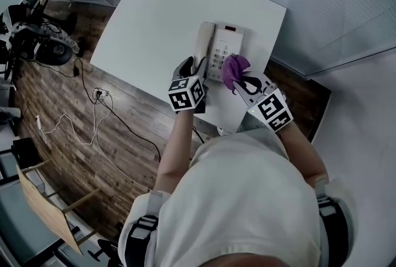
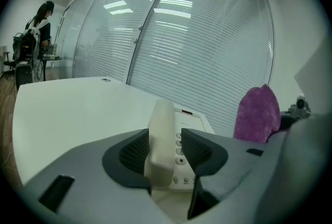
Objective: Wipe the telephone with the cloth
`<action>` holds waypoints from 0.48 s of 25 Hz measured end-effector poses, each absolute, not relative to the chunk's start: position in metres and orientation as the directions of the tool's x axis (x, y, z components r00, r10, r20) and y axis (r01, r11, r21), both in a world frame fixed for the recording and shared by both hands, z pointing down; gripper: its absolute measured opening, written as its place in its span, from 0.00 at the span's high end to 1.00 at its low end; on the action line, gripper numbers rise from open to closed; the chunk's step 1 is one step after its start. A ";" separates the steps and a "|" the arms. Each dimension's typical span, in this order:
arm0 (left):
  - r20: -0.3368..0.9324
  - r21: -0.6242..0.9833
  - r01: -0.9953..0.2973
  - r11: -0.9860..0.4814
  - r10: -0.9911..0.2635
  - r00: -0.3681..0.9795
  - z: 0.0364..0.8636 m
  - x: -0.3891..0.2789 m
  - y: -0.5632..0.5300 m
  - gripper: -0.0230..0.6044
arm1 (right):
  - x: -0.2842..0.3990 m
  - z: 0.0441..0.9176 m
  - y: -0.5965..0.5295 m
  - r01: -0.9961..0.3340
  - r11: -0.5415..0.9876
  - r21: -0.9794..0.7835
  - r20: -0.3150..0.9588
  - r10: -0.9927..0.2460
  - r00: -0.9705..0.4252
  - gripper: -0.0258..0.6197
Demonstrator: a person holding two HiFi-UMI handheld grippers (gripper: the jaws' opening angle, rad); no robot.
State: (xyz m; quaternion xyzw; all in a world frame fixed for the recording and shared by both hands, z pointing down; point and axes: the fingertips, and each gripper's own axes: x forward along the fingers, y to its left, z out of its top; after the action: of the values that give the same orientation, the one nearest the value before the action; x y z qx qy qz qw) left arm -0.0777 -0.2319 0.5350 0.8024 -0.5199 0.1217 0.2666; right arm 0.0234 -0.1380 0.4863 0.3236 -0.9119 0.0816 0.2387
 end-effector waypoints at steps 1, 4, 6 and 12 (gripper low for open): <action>0.466 0.319 -0.896 -0.309 -0.772 0.432 0.533 -0.079 -0.226 0.65 | 0.023 0.485 -0.137 -0.634 0.774 0.004 0.484 -0.556 -0.676 0.89; 0.443 0.357 -0.888 -0.289 -0.785 0.434 0.523 -0.084 -0.212 0.72 | 0.022 0.479 -0.138 -0.649 0.761 -0.008 0.467 -0.571 -0.675 0.89; 0.425 0.375 -0.884 -0.278 -0.796 0.431 0.515 -0.088 -0.203 0.76 | 0.020 0.474 -0.137 -0.658 0.753 -0.016 0.449 -0.582 -0.678 0.89; 0.401 0.403 -0.878 -0.258 -0.812 0.424 0.501 -0.092 -0.178 0.87 | 0.015 0.471 -0.133 -0.681 0.728 -0.077 0.409 -0.600 -0.688 0.89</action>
State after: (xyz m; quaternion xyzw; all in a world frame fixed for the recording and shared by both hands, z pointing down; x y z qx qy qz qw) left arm -0.0923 -0.1780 0.5013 0.7912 -0.5339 0.0560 0.2927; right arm 0.0145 -0.1327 0.4705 0.3511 -0.9118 0.1118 0.1811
